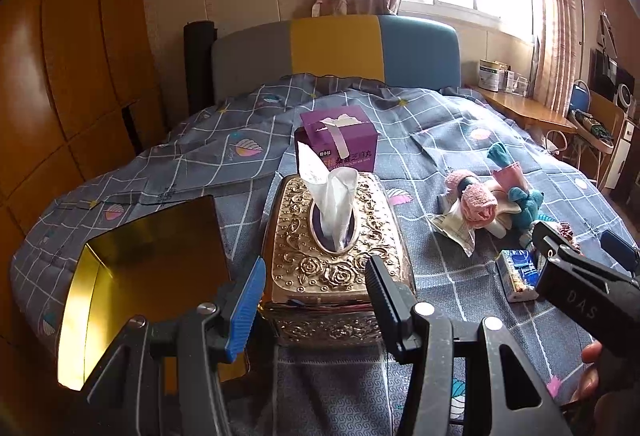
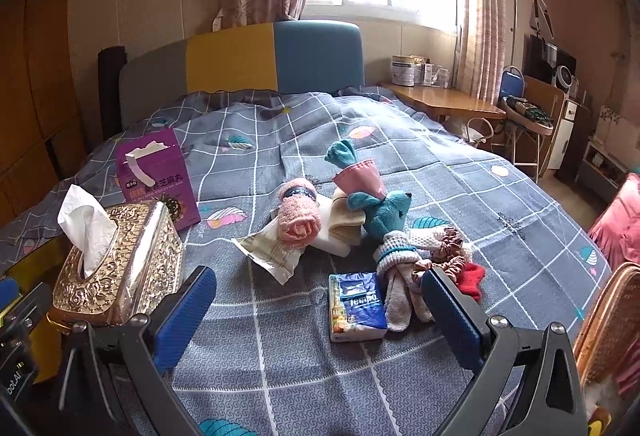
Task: Organize soft objects
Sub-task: 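Move the left tool toward the pink towel roll beside the tissue box, then grasp the pink towel roll with the left gripper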
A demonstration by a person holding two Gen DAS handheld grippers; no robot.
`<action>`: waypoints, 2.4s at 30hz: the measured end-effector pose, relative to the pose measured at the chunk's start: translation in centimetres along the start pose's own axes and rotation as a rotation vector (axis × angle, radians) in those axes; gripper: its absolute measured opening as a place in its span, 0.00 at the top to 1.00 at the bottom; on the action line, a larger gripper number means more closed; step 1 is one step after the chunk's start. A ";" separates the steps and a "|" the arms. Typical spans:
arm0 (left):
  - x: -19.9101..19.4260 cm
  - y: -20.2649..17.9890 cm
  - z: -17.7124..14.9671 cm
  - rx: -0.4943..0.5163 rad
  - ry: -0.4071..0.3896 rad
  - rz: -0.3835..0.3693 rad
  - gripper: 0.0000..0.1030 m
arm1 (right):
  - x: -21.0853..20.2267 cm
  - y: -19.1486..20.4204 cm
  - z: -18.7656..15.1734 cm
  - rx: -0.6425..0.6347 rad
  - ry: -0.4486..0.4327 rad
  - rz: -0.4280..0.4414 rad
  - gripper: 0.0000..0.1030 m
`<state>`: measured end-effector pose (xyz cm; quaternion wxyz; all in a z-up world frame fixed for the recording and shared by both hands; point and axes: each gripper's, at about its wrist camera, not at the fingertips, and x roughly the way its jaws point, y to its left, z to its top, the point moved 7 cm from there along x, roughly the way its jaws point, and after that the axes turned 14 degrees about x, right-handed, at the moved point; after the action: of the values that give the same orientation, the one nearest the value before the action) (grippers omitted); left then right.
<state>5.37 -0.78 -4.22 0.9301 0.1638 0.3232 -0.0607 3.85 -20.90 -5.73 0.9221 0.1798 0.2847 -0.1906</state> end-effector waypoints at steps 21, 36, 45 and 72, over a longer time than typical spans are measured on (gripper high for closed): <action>-0.4 -1.0 0.5 0.006 -0.049 -0.020 0.49 | 0.6 -1.9 1.7 0.018 -0.024 -0.031 0.00; -0.3 -3.8 1.6 0.060 -0.063 -0.225 0.39 | 3.7 -5.9 6.4 0.047 -0.041 -0.084 0.00; 1.2 -8.0 4.1 0.153 -0.002 -0.382 0.38 | 10.2 -11.3 9.3 0.149 0.029 -0.125 0.00; 21.5 -19.6 12.4 0.196 0.291 -0.438 0.21 | 12.8 -15.1 7.9 0.518 0.209 0.053 0.00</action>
<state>25.13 -23.60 -13.61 0.8184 0.1861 0.4735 -0.2671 10.38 -40.61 -10.62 0.8159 0.4353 0.3152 -0.2135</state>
